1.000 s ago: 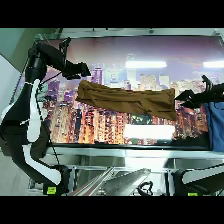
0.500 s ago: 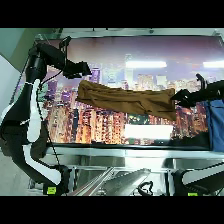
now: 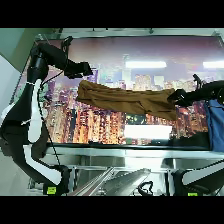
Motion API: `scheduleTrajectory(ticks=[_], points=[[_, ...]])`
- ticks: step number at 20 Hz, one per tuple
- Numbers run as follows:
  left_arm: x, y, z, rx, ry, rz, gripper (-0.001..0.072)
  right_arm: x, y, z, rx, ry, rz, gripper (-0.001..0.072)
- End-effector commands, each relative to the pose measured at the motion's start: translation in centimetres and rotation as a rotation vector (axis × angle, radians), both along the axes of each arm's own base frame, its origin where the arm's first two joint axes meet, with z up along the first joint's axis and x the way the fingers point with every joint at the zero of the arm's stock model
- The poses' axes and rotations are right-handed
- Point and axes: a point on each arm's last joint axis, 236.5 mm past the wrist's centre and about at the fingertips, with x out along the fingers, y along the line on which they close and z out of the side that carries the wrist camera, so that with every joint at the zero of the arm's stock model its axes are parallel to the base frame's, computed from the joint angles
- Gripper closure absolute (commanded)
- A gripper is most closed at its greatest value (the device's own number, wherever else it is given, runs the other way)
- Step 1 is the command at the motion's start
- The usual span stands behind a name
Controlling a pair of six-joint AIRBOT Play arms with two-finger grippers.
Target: Fold the shirts.
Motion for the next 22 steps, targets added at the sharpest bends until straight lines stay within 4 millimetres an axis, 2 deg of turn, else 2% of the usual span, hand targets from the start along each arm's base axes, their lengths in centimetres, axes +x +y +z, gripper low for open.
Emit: scheduleTrajectory(ticks=[1, 2, 3, 4, 6, 8, 9, 12, 14, 16, 18, 19, 22], points=[[-0.4, -3.2, 0.3, -0.006, -0.029, -0.050, 0.0220, -0.5, 1.8, -1.3, 0.011, 0.032, 0.043, 0.0214], [-0.5, -4.7, 0.4, -0.010, -0.045, -0.072, 0.0365, -0.4, 2.5, -1.3, 0.020, 0.020, 0.065, 0.0327], [-0.7, -6.1, 0.5, -0.014, -0.059, -0.091, 0.0558, -0.2, 3.3, -1.1, 0.030, -0.005, 0.090, 0.0548], [-0.9, -7.8, 0.4, -0.015, -0.079, -0.126, 0.0689, 0.0, 3.6, -1.0, 0.026, -0.018, 0.096, 0.0695], [-1.8, -11.5, -1.1, -0.013, -0.083, -0.195, 0.0691, 0.4, 3.8, -0.2, 0.025, -0.031, 0.104, 0.0691], [-3.1, -15.4, -4.7, -0.006, -0.042, -0.256, 0.0691, 0.4, 4.1, 2.7, 0.048, -0.048, 0.146, 0.0691], [-3.8, -17.3, -6.8, -0.008, -0.017, -0.283, 0.0691, 0.4, 4.3, 5.0, 0.053, -0.073, 0.174, 0.0691], [-6.6, -23.5, -12.5, -0.052, 0.052, -0.344, 0.0691, 1.5, 4.3, 13.7, 0.021, -0.208, 0.215, 0.0693], [-8.4, -26.5, -15.0, -0.043, 0.083, -0.403, 0.0691, 1.9, 4.2, 19.3, -0.009, -0.297, 0.245, 0.0693], [-9.6, -29.3, -15.8, -0.047, 0.080, -0.451, 0.0691, 1.7, 4.2, 23.3, -0.027, -0.334, 0.267, 0.0693], [-10.0, -31.4, -16.3, -0.065, 0.054, -0.444, 0.0691, 1.3, 4.4, 25.5, -0.035, -0.347, 0.275, 0.0692], [-10.1, -31.9, -16.6, -0.071, 0.038, -0.437, 0.0692, 1.2, 4.7, 25.9, -0.036, -0.348, 0.282, 0.0692], [-10.1, -32.1, -17.6, -0.080, 0.037, -0.416, 0.0691, 0.9, 6.1, 25.6, -0.025, -0.331, 0.312, 0.0692]])
